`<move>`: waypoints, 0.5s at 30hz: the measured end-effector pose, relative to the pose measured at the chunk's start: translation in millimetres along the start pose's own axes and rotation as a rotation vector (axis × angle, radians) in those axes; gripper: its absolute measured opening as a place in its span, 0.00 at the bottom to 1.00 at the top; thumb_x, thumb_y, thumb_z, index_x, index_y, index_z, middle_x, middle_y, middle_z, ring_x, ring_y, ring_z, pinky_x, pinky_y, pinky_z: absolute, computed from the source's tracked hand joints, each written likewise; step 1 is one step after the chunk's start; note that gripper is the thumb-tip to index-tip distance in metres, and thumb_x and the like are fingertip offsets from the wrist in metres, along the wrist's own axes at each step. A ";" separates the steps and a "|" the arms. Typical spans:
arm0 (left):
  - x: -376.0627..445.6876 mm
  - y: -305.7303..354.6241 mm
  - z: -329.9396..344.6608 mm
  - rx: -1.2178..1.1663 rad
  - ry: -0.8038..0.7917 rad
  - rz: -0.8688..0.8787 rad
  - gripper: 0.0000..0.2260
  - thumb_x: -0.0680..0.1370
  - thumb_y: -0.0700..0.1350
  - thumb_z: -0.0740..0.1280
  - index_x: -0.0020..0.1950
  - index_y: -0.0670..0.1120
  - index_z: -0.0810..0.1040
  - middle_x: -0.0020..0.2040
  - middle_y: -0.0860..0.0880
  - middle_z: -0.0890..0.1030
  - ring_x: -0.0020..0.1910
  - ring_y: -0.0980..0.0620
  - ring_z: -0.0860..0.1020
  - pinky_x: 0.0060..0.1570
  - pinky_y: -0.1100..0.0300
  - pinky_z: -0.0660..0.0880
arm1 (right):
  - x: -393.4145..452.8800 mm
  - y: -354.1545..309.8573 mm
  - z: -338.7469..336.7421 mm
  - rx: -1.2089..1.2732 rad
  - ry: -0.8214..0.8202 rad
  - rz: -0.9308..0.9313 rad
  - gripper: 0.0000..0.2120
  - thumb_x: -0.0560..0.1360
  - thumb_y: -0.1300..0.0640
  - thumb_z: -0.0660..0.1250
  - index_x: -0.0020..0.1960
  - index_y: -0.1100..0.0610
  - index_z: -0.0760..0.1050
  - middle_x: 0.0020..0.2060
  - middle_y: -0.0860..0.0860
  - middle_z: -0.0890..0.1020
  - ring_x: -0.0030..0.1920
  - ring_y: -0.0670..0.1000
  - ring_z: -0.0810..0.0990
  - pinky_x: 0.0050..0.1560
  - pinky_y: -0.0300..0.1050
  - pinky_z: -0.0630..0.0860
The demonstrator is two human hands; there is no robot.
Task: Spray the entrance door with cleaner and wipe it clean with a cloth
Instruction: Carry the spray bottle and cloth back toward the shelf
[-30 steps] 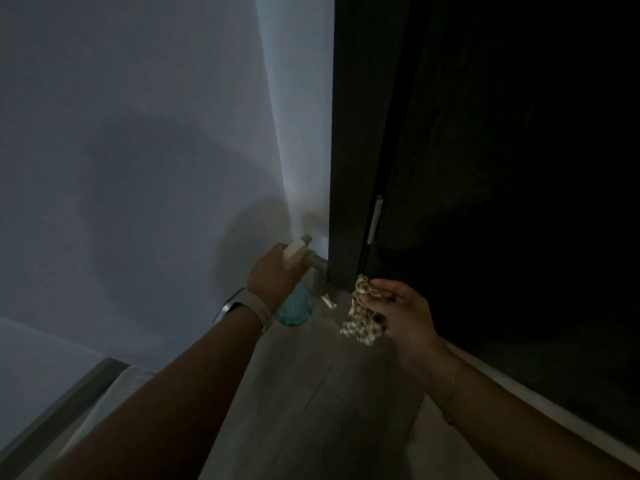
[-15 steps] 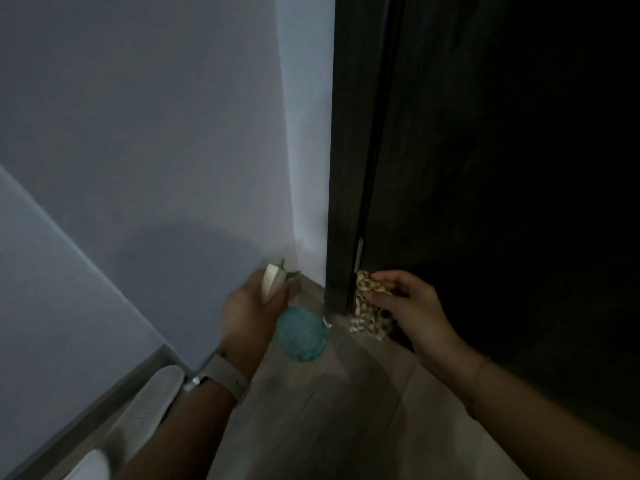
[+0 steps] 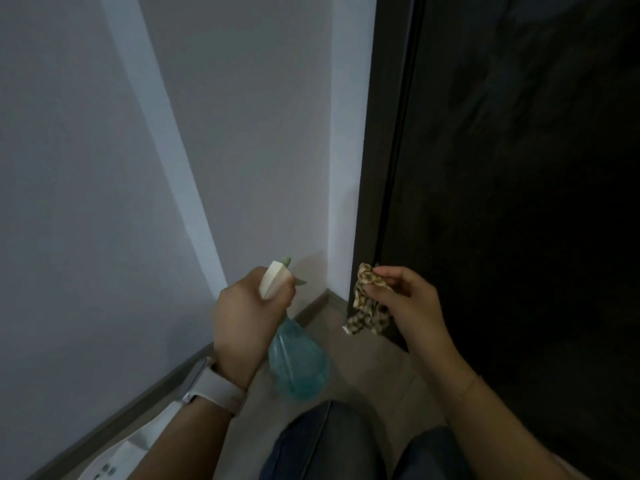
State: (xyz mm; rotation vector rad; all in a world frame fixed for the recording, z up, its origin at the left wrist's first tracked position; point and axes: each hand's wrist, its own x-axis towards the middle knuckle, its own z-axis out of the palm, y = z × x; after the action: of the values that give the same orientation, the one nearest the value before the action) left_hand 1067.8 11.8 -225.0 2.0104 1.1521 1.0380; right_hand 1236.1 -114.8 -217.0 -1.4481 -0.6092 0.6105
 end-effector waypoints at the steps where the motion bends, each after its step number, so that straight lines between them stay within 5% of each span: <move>1: 2.0 -7.5 4.6 -0.016 -0.013 -0.030 0.09 0.73 0.55 0.69 0.40 0.50 0.80 0.32 0.52 0.82 0.33 0.53 0.81 0.38 0.50 0.80 | 5.3 10.5 5.4 0.007 0.006 0.008 0.12 0.71 0.65 0.73 0.53 0.55 0.80 0.46 0.45 0.82 0.40 0.34 0.80 0.35 0.27 0.74; 5: 18.4 -47.6 32.1 -0.042 -0.052 -0.131 0.13 0.69 0.58 0.68 0.40 0.49 0.81 0.31 0.48 0.81 0.32 0.49 0.82 0.35 0.48 0.80 | 48.2 56.8 29.8 -0.006 -0.022 0.103 0.12 0.70 0.64 0.74 0.52 0.53 0.80 0.48 0.47 0.83 0.45 0.39 0.81 0.38 0.28 0.75; 9: 53.0 -60.3 48.9 -0.012 -0.051 -0.127 0.04 0.73 0.51 0.74 0.39 0.57 0.80 0.31 0.53 0.81 0.29 0.60 0.79 0.31 0.65 0.74 | 109.5 72.8 53.1 -0.038 -0.063 0.179 0.12 0.71 0.64 0.74 0.50 0.51 0.80 0.47 0.45 0.84 0.48 0.43 0.82 0.40 0.31 0.77; 12: 82.7 -46.1 41.8 -0.030 -0.016 -0.102 0.09 0.72 0.48 0.72 0.43 0.63 0.78 0.35 0.63 0.80 0.31 0.68 0.77 0.32 0.74 0.69 | 138.1 57.2 73.2 -0.047 -0.103 0.248 0.13 0.71 0.66 0.73 0.47 0.49 0.80 0.46 0.46 0.84 0.47 0.45 0.82 0.38 0.30 0.76; 15: 113.8 -20.4 12.9 -0.043 0.036 -0.123 0.09 0.73 0.46 0.74 0.43 0.61 0.79 0.38 0.60 0.80 0.31 0.69 0.75 0.33 0.73 0.70 | 149.7 18.2 89.5 -0.094 -0.169 0.297 0.13 0.71 0.66 0.73 0.47 0.49 0.80 0.46 0.48 0.84 0.48 0.46 0.83 0.41 0.33 0.78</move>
State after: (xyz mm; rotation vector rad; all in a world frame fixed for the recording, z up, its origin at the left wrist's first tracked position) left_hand 1106.4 120.5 -209.8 1.8696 1.2451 1.0324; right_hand 1278.6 54.8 -230.4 -1.6005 -0.5639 0.9546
